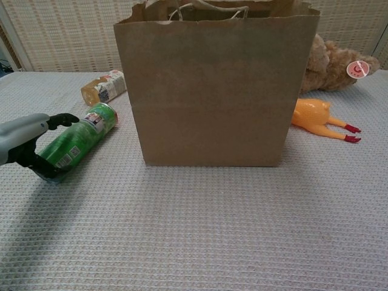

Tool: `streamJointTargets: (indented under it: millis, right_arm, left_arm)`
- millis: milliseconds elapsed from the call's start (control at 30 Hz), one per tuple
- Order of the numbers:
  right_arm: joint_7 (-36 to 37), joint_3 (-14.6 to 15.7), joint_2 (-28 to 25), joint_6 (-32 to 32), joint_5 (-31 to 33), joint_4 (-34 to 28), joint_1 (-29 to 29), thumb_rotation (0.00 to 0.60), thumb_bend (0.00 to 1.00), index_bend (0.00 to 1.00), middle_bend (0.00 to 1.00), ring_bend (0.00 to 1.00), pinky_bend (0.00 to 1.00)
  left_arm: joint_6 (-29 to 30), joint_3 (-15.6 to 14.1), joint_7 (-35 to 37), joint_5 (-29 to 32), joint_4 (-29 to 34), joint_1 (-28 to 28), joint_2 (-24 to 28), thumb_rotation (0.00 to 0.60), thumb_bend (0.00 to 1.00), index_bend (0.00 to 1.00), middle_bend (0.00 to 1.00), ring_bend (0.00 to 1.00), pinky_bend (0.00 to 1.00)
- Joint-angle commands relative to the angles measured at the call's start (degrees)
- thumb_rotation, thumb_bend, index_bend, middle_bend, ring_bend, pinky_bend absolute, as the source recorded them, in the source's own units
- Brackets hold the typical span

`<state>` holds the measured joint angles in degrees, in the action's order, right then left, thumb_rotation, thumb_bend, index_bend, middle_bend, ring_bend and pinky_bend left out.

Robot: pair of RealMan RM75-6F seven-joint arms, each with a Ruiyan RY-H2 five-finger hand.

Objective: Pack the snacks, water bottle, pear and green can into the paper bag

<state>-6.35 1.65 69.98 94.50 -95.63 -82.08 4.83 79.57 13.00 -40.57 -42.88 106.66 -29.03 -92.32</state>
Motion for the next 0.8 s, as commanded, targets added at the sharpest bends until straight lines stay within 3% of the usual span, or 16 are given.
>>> streamJointTargets:
  millis: [33,467,800]
  right_arm:
    - [0.01,0.01,-0.02,-0.03,0.01,-0.05,-0.01,0.6,0.0,0.04,0.0,0.0,0.0]
    - [-0.02,-0.06,-0.06,-0.21,0.25,-0.26,-0.05,0.6,0.0,0.04,0.0,0.0,0.0]
    - [-0.01,-0.08,-0.16,-0.45,0.45,-0.53,-0.12,0.6,0.0,0.05,0.0,0.0,0.0]
  left_arm:
    - [-0.67,1.39,-0.9,1.74,-1.59,-1.45,-1.01,0.6,0.35,0.0,0.0,0.0,0.0]
    - [-3.07,3.35,-3.24,8.59,-7.57,-5.2,-3.89,0.6,0.33,0.0,0.0,0.0,0.0]
    - [-3.54,4.75,-5.61,10.19,-14.33,-8.68,-5.88,0.6,0.32,0.0,0.0,0.0,0.0]
